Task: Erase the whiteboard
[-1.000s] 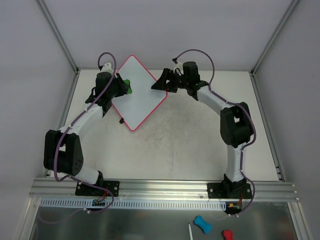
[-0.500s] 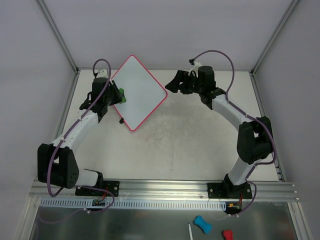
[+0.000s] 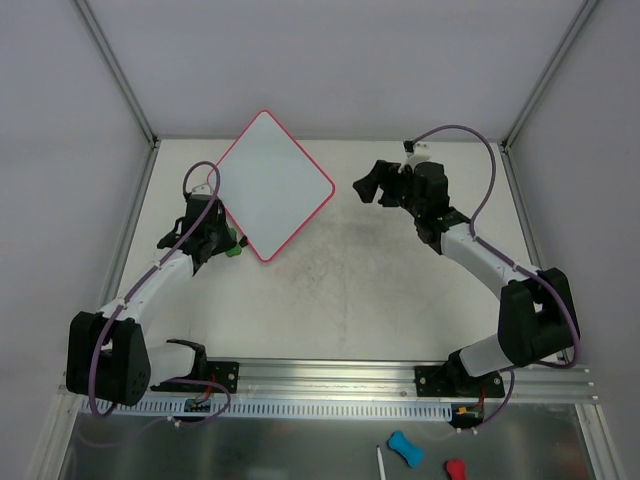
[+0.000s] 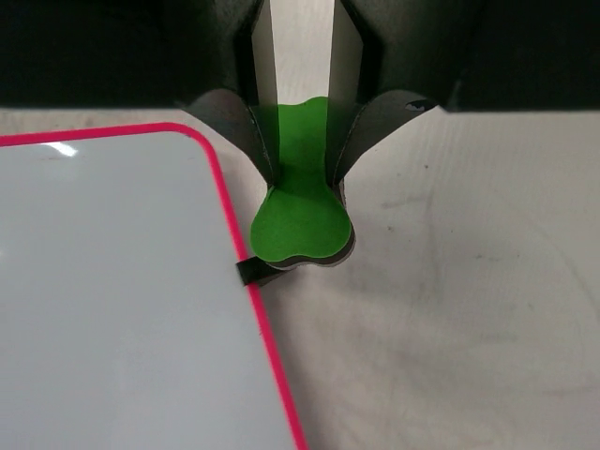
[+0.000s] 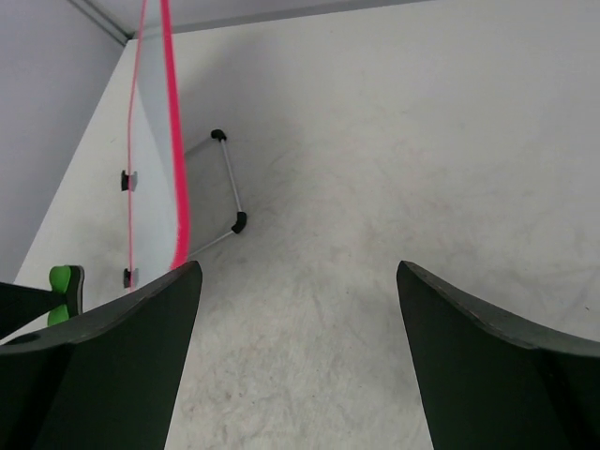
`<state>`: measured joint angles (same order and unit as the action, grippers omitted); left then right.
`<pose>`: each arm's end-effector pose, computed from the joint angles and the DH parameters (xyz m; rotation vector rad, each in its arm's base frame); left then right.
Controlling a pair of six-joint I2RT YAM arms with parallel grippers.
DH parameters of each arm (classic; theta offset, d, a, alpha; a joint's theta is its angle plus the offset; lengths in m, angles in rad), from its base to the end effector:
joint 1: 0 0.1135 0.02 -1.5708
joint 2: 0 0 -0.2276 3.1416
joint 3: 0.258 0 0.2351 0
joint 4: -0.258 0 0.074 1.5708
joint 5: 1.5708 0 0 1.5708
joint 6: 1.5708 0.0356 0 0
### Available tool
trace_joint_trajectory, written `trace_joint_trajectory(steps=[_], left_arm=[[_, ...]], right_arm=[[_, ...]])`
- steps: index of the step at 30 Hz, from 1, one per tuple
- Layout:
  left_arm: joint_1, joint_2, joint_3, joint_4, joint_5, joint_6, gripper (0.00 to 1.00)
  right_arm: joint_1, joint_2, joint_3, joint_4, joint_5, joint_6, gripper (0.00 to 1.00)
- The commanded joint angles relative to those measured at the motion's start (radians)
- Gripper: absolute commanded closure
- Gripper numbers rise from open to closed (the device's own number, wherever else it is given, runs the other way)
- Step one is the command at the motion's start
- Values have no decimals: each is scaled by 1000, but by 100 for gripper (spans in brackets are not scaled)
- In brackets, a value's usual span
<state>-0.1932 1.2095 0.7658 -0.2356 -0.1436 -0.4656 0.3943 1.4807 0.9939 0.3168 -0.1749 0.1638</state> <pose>0.2518 -0.0441 0.2144 -0.3817 2.2164 -0.1944 0.3078 0.1348 0.2684 -0.3328 1.7398 0.5591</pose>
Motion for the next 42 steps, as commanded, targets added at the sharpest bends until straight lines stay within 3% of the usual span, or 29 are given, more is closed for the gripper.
trace_joint_trajectory(steps=[1,4,8,13,16,26,29,32,36,37,42], left_arm=[[32,-21,-57,-28,-22,-38,84],[40,-16,-75,-28,-13,-41,81],[43,-11,-83,-27,-7,-47,66],[43,1,-102,-13,-10,-57,57],[43,5,-111,-7,-7,-61,45],[40,-122,-135,12,55,-2,39],[40,-169,-146,13,65,30,38],[28,-221,-166,27,73,42,34],[23,-286,-220,81,102,44,14],[23,-298,-229,93,104,44,5],[23,-389,-269,114,122,44,1]], right_arm=[[-3,-57,-55,122,120,-6,11],[1,-59,-70,120,124,-6,11],[9,-56,-80,120,133,-10,11],[20,-68,-100,120,155,-20,10],[21,-83,-121,120,166,-21,10],[37,-143,-175,105,215,-29,8],[63,-281,-256,73,291,-59,7],[106,-454,-323,-80,360,-112,5],[117,-635,-417,-206,382,-118,5],[115,-672,-440,-219,385,-118,5],[115,-861,-546,-303,377,-136,4]])
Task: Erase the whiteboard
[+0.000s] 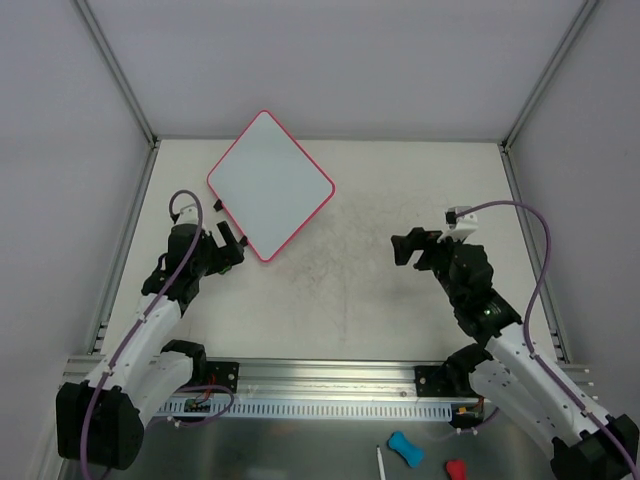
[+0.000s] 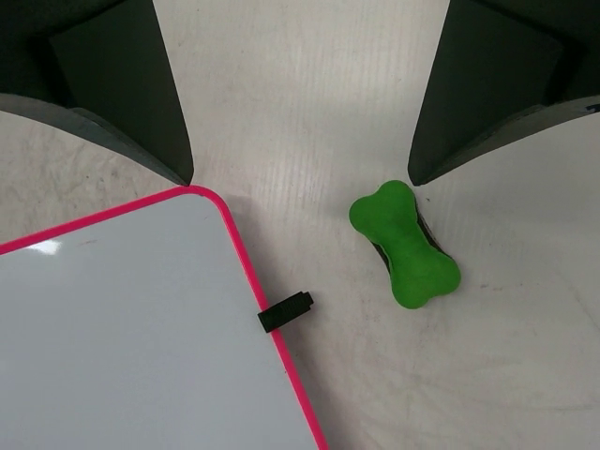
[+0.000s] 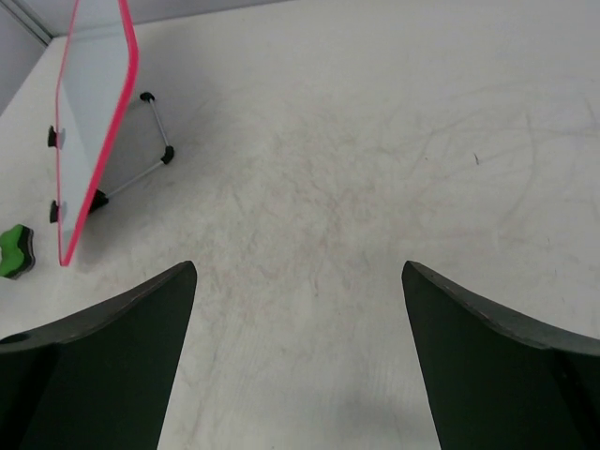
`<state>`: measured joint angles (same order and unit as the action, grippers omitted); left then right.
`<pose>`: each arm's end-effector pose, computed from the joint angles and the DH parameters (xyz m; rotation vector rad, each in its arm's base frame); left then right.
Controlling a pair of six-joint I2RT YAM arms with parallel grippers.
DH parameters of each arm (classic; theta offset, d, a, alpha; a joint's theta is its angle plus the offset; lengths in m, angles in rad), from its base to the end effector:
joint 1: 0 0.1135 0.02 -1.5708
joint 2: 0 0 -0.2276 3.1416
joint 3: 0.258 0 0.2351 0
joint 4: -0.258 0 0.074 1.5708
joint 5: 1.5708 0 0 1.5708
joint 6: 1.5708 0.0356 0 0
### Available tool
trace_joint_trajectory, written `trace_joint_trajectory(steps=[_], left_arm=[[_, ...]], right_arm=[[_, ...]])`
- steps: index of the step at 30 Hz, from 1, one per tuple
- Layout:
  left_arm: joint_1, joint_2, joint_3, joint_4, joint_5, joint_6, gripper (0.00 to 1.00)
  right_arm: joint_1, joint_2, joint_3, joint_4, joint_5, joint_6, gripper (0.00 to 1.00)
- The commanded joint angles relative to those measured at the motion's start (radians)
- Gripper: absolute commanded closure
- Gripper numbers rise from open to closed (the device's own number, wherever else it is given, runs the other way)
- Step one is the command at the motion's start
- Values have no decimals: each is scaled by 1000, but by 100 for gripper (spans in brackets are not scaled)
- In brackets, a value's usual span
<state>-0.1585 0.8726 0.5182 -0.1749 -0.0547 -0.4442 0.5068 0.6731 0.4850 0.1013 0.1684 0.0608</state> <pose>0.2000 -0.0300 0.2099 -0.3337 2.0874 -0.3046 0.1649 0.0847 0.2624 -0.2418 1.6468 0.2915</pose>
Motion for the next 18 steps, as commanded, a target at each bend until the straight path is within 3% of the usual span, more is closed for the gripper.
trace_joint_trajectory(steps=[1,8,18], left_arm=[[-13,-81,-26,54,39,27,1],[-13,-185,-72,60,29,45,1],[-13,-204,-78,61,26,47,1]], right_arm=[[4,-91,-54,-97,34,-41,4],[2,-133,-91,-137,33,-39,3],[2,-96,-80,-129,25,-42,3]])
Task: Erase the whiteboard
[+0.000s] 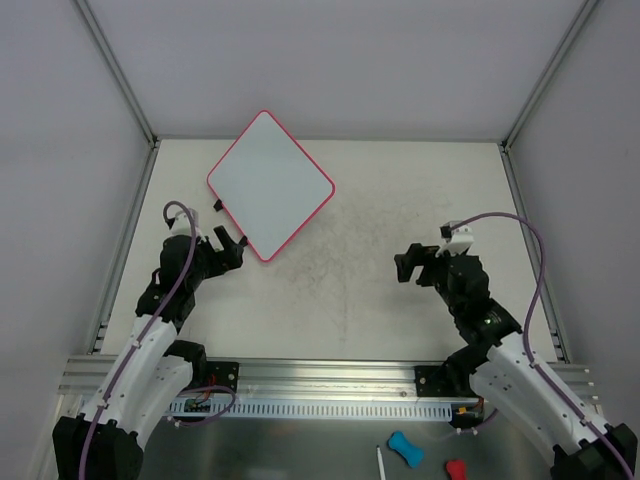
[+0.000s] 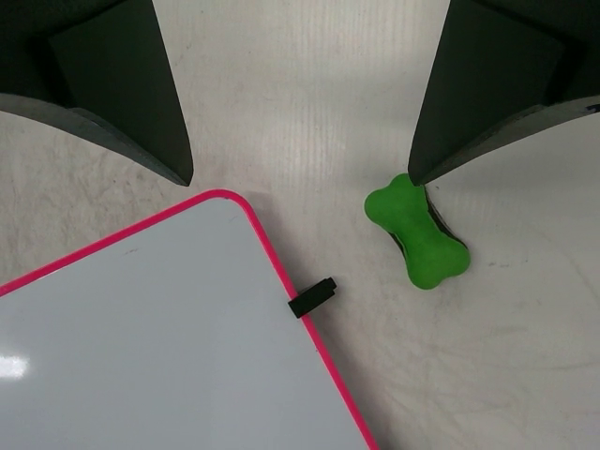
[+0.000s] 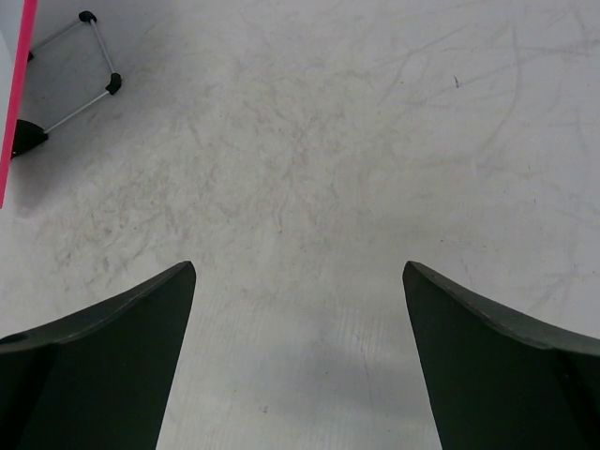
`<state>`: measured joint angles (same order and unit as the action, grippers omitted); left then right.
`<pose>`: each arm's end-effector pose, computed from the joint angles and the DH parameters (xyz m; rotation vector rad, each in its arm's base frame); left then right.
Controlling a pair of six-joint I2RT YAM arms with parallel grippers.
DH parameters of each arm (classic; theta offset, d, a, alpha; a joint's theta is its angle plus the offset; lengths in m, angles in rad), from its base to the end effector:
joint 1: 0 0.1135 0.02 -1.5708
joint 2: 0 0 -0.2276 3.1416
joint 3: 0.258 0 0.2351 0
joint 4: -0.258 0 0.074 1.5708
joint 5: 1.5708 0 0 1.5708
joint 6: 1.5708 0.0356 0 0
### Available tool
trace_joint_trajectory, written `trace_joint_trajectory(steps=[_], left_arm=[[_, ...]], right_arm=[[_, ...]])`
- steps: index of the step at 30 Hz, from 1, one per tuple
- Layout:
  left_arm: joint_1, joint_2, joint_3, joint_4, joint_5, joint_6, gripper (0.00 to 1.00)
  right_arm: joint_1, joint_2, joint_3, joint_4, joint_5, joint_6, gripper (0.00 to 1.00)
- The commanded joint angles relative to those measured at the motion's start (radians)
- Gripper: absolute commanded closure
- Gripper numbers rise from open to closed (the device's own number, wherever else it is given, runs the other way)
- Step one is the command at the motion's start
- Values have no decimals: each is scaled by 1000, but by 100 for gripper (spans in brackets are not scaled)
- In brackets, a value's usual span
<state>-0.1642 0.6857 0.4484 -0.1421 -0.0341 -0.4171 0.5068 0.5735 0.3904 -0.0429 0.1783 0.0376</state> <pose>0.1784 -0.0283 0.2219 -0.2705 1.9475 -0.3498 0.1513 0.0768 0.2301 -0.2929 1.7750 0.2296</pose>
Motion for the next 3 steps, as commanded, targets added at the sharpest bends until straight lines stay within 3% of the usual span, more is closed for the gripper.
trace_joint_trajectory(steps=[1,3], left_arm=[[-8,-18,-8,29,5,20,1],[-8,-18,-10,29,3,20,1]], right_arm=[[2,3,15,15,15,-18,2],[2,2,15,14,18,-18,2]])
